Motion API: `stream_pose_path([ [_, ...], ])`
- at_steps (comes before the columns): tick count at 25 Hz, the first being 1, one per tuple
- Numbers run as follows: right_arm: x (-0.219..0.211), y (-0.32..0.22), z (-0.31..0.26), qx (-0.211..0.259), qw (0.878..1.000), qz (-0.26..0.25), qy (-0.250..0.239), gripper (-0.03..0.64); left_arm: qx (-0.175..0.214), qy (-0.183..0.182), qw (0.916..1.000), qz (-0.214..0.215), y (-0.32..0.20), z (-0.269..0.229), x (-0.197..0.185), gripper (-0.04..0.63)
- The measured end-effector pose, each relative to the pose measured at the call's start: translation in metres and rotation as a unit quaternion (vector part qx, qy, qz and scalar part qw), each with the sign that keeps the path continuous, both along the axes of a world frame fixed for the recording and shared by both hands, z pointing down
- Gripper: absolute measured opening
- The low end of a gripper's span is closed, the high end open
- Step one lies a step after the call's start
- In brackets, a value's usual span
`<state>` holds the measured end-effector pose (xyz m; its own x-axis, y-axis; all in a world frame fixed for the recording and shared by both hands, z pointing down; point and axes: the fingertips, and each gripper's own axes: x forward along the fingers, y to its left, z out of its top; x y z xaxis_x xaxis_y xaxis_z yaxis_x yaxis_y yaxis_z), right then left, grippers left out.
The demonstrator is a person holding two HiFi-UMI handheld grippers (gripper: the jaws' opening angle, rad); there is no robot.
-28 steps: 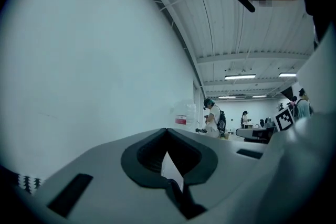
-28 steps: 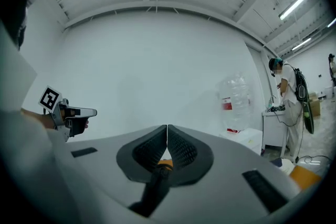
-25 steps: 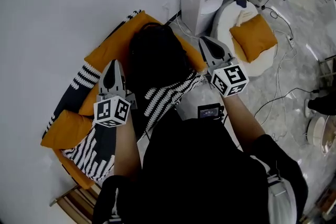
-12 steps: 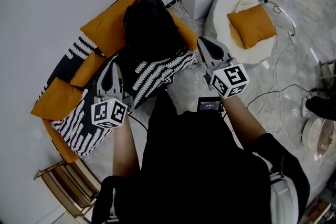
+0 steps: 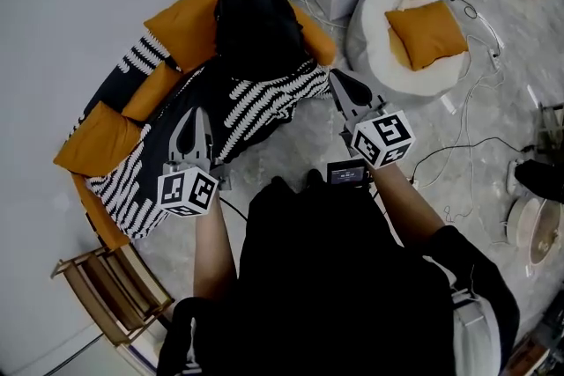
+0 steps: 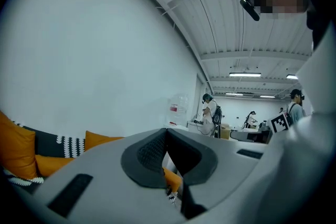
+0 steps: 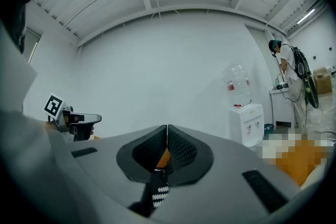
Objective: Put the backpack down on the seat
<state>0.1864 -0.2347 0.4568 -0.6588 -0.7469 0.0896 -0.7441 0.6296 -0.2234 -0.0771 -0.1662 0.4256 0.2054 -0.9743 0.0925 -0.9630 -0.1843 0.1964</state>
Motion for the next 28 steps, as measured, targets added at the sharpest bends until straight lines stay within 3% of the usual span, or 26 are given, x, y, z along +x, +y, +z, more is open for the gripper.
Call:
stream_pose_path([
  [7, -0.013, 0.034, -0.006, 0.012, 1.0, 0.01, 0.014, 0.034, 0.009, -0.012, 0.9998, 0.012, 0.028, 0.008, -0.005, 0.015],
  [13, -0.035, 0.075, -0.007, 0.012, 0.999, 0.03, 0.025, 0.032, 0.006, -0.033, 0.9989, -0.032, 0.072, 0.018, -0.039, 0.015],
  [20, -0.063, 0.136, 0.008, -0.005, 0.998, 0.038, 0.053, 0.032, -0.006, -0.037, 0.9979, -0.054, 0.14, 0.031, -0.078, 0.015],
  [28, -0.077, 0.181, 0.029, -0.029, 0.996, 0.026, 0.083, 0.031, -0.045, 0.002, 0.9985, -0.031, 0.186, 0.068, -0.085, 0.015],
])
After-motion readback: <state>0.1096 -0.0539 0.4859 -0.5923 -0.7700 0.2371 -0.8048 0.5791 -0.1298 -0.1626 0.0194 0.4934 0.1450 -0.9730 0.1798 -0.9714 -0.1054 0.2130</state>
